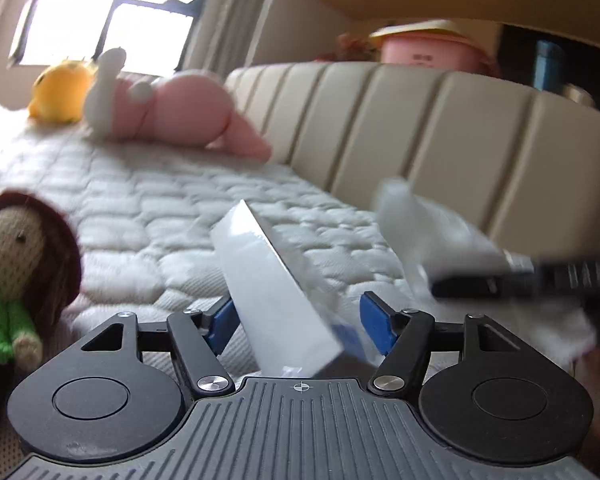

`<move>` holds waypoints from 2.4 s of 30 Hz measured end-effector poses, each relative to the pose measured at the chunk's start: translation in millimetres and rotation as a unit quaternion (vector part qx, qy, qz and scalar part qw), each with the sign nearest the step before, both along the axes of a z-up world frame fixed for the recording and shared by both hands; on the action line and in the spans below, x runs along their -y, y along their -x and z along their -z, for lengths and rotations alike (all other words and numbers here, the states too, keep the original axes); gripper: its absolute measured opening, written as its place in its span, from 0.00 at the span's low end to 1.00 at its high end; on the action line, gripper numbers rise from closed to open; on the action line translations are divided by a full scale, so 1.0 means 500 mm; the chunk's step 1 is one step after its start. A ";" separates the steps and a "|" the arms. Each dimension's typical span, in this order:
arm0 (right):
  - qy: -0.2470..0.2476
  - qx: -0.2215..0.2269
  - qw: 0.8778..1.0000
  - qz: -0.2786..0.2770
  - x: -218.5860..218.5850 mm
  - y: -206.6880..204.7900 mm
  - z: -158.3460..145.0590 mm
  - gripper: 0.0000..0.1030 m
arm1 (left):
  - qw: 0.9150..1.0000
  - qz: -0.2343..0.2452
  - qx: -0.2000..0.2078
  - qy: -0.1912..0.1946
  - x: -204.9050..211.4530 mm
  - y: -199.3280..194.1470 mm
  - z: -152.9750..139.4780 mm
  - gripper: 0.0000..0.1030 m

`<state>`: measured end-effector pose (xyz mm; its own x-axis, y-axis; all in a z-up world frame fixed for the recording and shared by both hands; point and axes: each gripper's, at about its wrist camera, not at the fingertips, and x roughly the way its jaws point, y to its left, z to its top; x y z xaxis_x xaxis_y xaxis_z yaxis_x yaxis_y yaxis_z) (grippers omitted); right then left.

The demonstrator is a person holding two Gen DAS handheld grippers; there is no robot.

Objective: Organize objects
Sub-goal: 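Close the left tool on the white product box and lift it, then lower the white box onto the mattress and open the left tool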

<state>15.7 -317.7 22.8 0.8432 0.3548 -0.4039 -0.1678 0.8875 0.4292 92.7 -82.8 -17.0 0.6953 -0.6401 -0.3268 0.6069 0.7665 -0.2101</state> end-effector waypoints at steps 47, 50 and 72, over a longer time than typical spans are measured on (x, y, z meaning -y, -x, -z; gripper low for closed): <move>0.027 -0.067 0.997 -0.030 -0.022 0.017 0.025 0.17 | 0.996 0.035 0.034 -0.076 0.048 0.021 0.029 0.83; 0.011 -0.079 0.997 0.000 0.016 0.029 0.054 0.17 | 0.996 0.034 0.032 -0.076 0.050 0.019 0.014 0.83; 0.002 0.011 0.999 -0.033 0.032 -0.012 -0.060 0.17 | 0.991 0.013 -0.004 -0.135 0.145 -0.010 0.023 0.91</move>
